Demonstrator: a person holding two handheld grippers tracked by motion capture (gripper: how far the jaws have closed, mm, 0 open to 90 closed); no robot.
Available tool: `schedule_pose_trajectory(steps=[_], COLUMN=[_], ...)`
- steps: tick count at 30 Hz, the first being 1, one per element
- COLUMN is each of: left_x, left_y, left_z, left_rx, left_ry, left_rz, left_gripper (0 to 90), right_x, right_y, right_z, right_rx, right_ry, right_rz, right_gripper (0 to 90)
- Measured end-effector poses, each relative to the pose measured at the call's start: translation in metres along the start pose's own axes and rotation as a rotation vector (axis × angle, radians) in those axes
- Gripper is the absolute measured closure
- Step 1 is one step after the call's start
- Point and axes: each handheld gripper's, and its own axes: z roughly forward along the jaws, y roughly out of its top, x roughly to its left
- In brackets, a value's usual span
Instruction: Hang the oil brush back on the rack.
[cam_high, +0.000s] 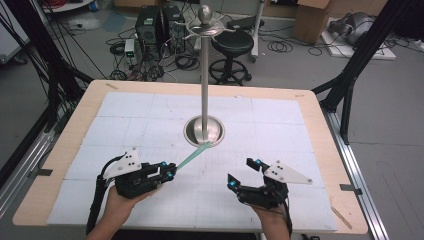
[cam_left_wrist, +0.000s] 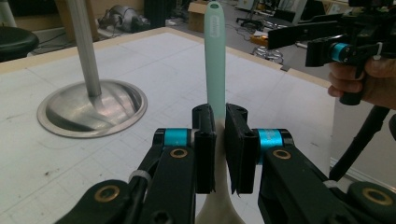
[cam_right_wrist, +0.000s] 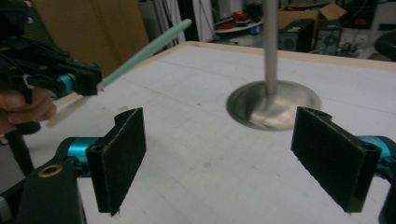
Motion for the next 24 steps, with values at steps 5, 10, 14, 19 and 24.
schedule_pose_trajectory(steps=[5, 10, 14, 19, 24], left_x=[-0.005, -0.01, -0.014, -0.016, -0.017], left_y=[0.002, 0.002, 0.002, 0.003, 0.003], left_z=[0.001, 0.005, 0.007, 0.01, 0.01], left_rx=[-0.005, 0.002, 0.004, 0.009, 0.008], left_ry=[-0.006, -0.017, -0.027, -0.035, -0.029], left_rz=[0.009, 0.019, 0.026, 0.025, 0.026], left_gripper=[82.0, 82.0, 82.0, 82.0, 82.0], right_x=[0.008, 0.013, 0.015, 0.018, 0.021], right_y=[0.008, 0.016, 0.021, 0.026, 0.029], right_z=[0.017, 0.034, 0.043, 0.049, 0.051], right_rx=[0.024, 0.027, 0.035, 0.023, 0.018], right_ry=[0.044, 0.098, 0.127, 0.169, 0.185], right_rz=[-0.032, -0.017, -0.002, 0.008, 0.017], right_gripper=[17.7, 23.9, 30.1, 37.2, 41.9])
